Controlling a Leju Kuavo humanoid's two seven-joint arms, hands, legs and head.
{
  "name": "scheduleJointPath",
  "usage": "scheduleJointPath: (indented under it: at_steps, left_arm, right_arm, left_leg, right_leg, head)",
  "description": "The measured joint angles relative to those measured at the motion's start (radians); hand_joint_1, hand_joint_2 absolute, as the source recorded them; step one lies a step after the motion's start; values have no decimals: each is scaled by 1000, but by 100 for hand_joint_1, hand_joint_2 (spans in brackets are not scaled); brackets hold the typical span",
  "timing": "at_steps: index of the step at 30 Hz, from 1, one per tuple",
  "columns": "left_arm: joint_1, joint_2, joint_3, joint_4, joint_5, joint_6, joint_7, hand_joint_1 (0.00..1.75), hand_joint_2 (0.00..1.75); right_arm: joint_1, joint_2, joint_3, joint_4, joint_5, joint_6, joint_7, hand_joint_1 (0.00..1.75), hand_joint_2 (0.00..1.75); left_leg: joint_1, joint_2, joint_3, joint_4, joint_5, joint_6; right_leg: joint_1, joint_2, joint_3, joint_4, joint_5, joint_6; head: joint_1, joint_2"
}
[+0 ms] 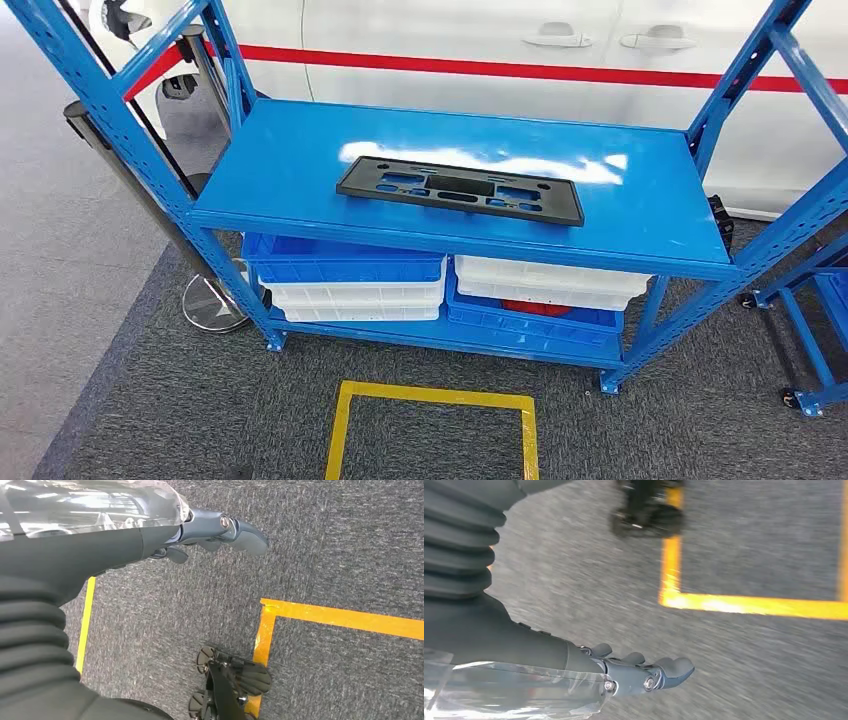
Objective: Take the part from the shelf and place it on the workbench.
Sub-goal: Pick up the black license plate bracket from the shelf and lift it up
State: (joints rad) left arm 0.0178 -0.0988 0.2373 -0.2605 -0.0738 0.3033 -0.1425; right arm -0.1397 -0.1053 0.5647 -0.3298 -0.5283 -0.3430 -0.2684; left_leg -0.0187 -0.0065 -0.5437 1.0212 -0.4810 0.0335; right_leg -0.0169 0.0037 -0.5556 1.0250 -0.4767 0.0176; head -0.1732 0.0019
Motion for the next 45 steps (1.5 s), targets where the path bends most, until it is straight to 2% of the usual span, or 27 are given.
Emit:
scheduleJointPath:
  at_steps: [2, 10, 14, 22, 32, 45]
  left_arm:
    - [-2, -1, 3, 3, -3, 1, -3, 0, 0]
    - [-16, -5, 14, 20, -33, 7, -26, 0, 0]
    - [-21, -5, 18, 25, -48, 8, -37, 0, 0]
    - [-25, -5, 18, 34, -71, -4, -52, 0, 0]
    - [-26, -5, 18, 39, -92, -24, -56, 0, 0]
    - [-31, -5, 12, 43, -136, -44, -78, 0, 0]
  right_arm:
    - [-5, -4, -21, -11, 19, -3, -17, 0, 0]
    - [-48, -37, -210, -105, 181, -27, -151, 0, 0]
    - [-57, -55, -294, -183, 256, -32, -210, 0, 175]
    - [-67, -115, -444, -436, 327, 24, -220, 0, 175]
    - [-4, -158, -605, -752, 293, 135, -202, 0, 175]
    - [127, -194, -700, -1220, 324, 257, -230, 0, 175]
  left_leg:
    - [0, 0, 0, 0, 0, 0]
    - [-1, 0, -1, 0, 1, 1]
    - [-1, 0, -1, 1, 1, 1]
    - [-1, 0, 0, 1, 2, 3]
    - [-2, 0, 0, 1, 2, 4]
    - [-3, 0, -2, 1, 3, 5]
  right_leg:
    - [0, 0, 0, 0, 0, 0]
    - [-1, 0, 0, -1, 1, 2]
    - [-1, 0, 0, -1, 2, 2]
    - [-2, 0, 0, -3, 3, 5]
    - [-3, 0, -1, -3, 4, 6]
    - [-3, 0, -2, -3, 5, 7]
  head:
    - [0, 0]
    - [0, 0]
    - [0, 0]
    - [0, 0]
    - [0, 0]
    - [0, 0]
